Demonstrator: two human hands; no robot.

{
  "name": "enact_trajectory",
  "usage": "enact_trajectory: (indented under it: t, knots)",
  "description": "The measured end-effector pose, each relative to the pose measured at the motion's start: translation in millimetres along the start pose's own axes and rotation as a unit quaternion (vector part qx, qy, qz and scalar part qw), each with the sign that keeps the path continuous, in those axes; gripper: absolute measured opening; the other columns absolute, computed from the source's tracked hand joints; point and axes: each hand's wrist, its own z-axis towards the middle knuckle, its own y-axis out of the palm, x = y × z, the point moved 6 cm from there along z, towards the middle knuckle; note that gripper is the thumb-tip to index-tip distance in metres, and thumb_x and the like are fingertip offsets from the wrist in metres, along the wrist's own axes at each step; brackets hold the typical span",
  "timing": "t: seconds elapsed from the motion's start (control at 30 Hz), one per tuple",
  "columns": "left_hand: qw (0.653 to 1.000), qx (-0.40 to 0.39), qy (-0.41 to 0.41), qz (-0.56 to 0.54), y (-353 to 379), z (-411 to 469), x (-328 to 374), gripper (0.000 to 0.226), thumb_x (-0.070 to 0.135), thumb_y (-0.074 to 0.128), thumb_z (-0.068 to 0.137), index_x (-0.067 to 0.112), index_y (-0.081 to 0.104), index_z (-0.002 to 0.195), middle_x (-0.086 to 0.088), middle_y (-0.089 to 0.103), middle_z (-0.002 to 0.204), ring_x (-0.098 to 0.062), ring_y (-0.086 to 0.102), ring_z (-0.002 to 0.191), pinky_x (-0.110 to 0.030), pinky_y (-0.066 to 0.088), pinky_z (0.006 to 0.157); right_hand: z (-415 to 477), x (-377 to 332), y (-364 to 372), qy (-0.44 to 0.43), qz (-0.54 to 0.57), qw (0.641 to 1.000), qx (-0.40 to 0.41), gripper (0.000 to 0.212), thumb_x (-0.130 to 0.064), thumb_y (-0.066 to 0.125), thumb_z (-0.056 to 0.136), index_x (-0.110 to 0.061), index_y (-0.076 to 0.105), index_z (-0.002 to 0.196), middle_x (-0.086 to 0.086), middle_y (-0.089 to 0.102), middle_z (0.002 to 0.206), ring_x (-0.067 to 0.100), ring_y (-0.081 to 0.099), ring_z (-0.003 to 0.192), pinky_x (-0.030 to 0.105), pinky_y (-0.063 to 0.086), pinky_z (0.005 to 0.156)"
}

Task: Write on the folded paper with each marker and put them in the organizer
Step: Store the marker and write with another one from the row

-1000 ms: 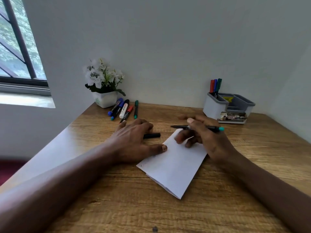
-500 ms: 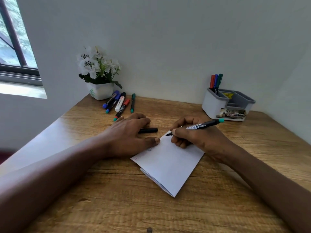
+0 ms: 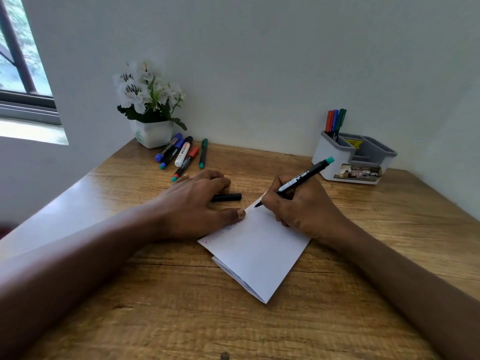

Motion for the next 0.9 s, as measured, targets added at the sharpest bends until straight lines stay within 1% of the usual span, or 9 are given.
enact_trajectory:
  t: [0.07, 0.17, 0.37, 0.57, 0.63, 0.73, 0.9]
  knots:
    - [1.000, -0.001, 0.001, -0.002, -0.2, 0.2, 0.4, 0.085, 0.076, 0.049, 0.086, 0.033, 0.028, 0.157, 0.011, 0.022, 0.165, -0.017, 0.026, 0.148, -0.040, 0.028, 0.118, 0.3, -0.7, 1.7, -0.005, -0.011, 1.000, -0.007, 0.017, -0.030, 0.071, 0.082, -0.016, 0.069, 0.073, -0.003, 0.068, 0.056, 0.005, 0.062, 0.048, 0.018, 0.048, 0.049]
    - [1.000, -0.002, 0.001, -0.002, -0.1, -0.7, 1.2, 0.085, 0.075, 0.050, 0.087, 0.032, 0.029, 0.157, 0.011, 0.022, 0.165, -0.016, 0.026, 0.148, -0.039, 0.027, 0.118, 1.2, -0.8, 1.1, 0.001, -0.002, 1.000, -0.013, 0.018, -0.032, 0.070, 0.080, -0.016, 0.067, 0.072, -0.005, 0.067, 0.053, 0.005, 0.060, 0.046, 0.018, 0.047, 0.049]
    - [1.000, 0.009, 0.007, -0.001, -1.4, -2.5, 2.3, 0.084, 0.075, 0.049, 0.087, 0.031, 0.032, 0.156, 0.011, 0.024, 0.164, -0.016, 0.028, 0.147, -0.038, 0.028, 0.119, 0.3, 0.4, 1.9, -0.009, 0.000, 1.000, -0.020, 0.017, -0.022, 0.073, 0.088, -0.008, 0.070, 0.080, -0.001, 0.067, 0.058, 0.006, 0.061, 0.051, 0.019, 0.049, 0.051]
    - [1.000, -0.003, 0.001, 0.004, -1.2, -2.3, 2.2, 0.085, 0.076, 0.048, 0.087, 0.032, 0.029, 0.157, 0.011, 0.021, 0.165, -0.018, 0.026, 0.149, -0.044, 0.028, 0.120, -0.2, -1.8, 1.2, -0.028, -0.003, 0.999, -0.017, 0.016, -0.021, 0.072, 0.088, -0.015, 0.066, 0.074, -0.004, 0.067, 0.059, 0.004, 0.061, 0.051, 0.015, 0.046, 0.050]
    - [1.000, -0.006, 0.000, 0.005, -0.7, -2.3, 2.4, 0.085, 0.076, 0.048, 0.087, 0.032, 0.028, 0.158, 0.011, 0.020, 0.165, -0.018, 0.025, 0.149, -0.044, 0.027, 0.120, -0.4, -1.7, 0.3, -0.031, -0.004, 0.999, -0.008, 0.018, -0.023, 0.071, 0.086, -0.017, 0.064, 0.070, -0.005, 0.066, 0.057, 0.004, 0.061, 0.049, 0.016, 0.047, 0.050]
    - [1.000, -0.012, 0.000, 0.006, -0.6, -1.8, 2.1, 0.085, 0.076, 0.047, 0.087, 0.033, 0.027, 0.158, 0.012, 0.019, 0.165, -0.018, 0.024, 0.149, -0.044, 0.027, 0.120, 0.0, -0.3, -1.9, -0.030, 0.009, 0.999, 0.008, 0.018, -0.021, 0.071, 0.085, -0.014, 0.064, 0.070, -0.004, 0.064, 0.053, 0.005, 0.059, 0.046, 0.018, 0.046, 0.048]
    - [1.000, -0.013, 0.003, 0.012, -0.4, -1.8, 2.6, 0.085, 0.076, 0.046, 0.087, 0.032, 0.027, 0.158, 0.011, 0.019, 0.166, -0.018, 0.024, 0.149, -0.042, 0.026, 0.121, 1.5, 0.0, 0.0, -0.030, -0.013, 0.999, 0.006, 0.017, -0.020, 0.073, 0.086, -0.013, 0.067, 0.072, -0.002, 0.066, 0.058, 0.005, 0.061, 0.050, 0.021, 0.048, 0.050]
